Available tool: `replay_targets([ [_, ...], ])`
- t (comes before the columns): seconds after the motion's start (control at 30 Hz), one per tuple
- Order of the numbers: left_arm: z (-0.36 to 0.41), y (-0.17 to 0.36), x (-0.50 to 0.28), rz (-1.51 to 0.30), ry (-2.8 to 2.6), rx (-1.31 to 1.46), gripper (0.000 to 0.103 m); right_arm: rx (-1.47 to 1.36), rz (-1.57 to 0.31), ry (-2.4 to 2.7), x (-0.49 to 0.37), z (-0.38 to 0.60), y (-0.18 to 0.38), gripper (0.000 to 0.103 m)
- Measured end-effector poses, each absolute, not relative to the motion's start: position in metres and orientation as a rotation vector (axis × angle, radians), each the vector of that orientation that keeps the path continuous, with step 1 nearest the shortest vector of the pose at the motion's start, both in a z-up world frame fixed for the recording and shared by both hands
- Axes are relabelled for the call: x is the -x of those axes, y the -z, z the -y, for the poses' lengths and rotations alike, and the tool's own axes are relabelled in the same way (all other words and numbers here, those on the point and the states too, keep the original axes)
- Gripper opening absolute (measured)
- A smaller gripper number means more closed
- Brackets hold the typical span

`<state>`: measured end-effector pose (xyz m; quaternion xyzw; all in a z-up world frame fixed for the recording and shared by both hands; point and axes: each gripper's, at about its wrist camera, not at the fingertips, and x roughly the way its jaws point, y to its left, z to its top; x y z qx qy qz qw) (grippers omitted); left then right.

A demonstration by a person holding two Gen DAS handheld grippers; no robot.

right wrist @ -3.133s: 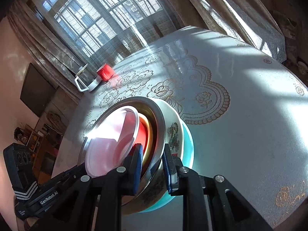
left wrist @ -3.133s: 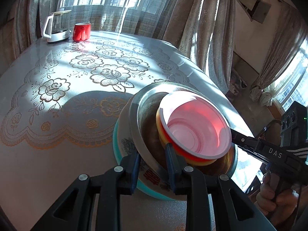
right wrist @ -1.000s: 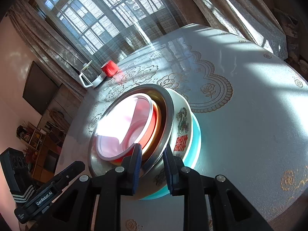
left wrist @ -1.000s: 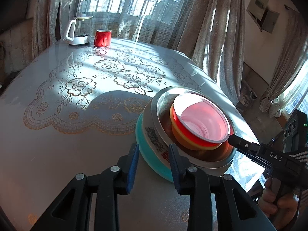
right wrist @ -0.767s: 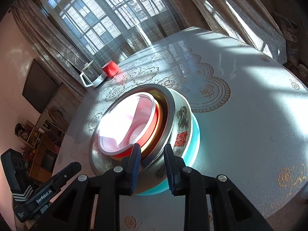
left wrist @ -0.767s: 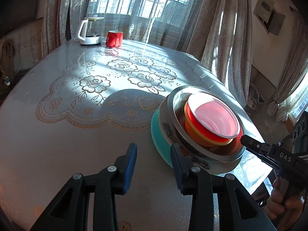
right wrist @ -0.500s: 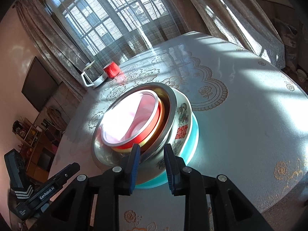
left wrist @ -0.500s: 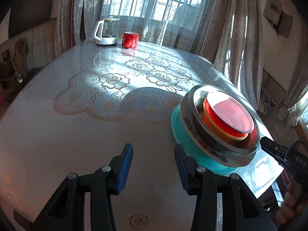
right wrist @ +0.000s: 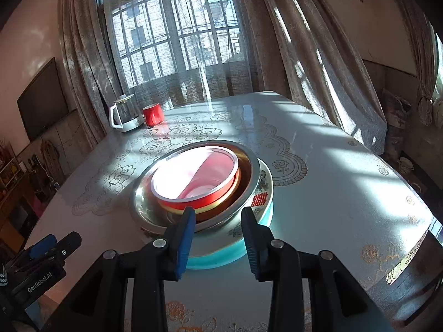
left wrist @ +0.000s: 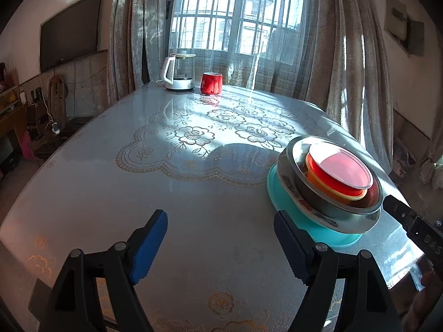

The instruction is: Organize plates and bowls

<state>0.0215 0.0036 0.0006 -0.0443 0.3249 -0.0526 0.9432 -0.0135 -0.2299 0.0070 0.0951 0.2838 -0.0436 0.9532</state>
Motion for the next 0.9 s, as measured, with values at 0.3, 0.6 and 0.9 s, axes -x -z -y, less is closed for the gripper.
replay_targets([
  [0.3,0.005,0.000,-0.019,-0.655,0.109,0.065,0.090,-0.141,-0.569,0.074,0.015,0.215,-0.005,0.036],
  [0.6,0.010,0.001,-0.021,-0.648,0.114,0.047,0.093,-0.123,-0.558,0.091,0.015,0.213,-0.004,0.037],
  [0.9,0.012,0.003,-0.022,-0.658,0.119,0.042,0.094,-0.119,-0.565,0.090,0.011,0.212,-0.003,0.037],
])
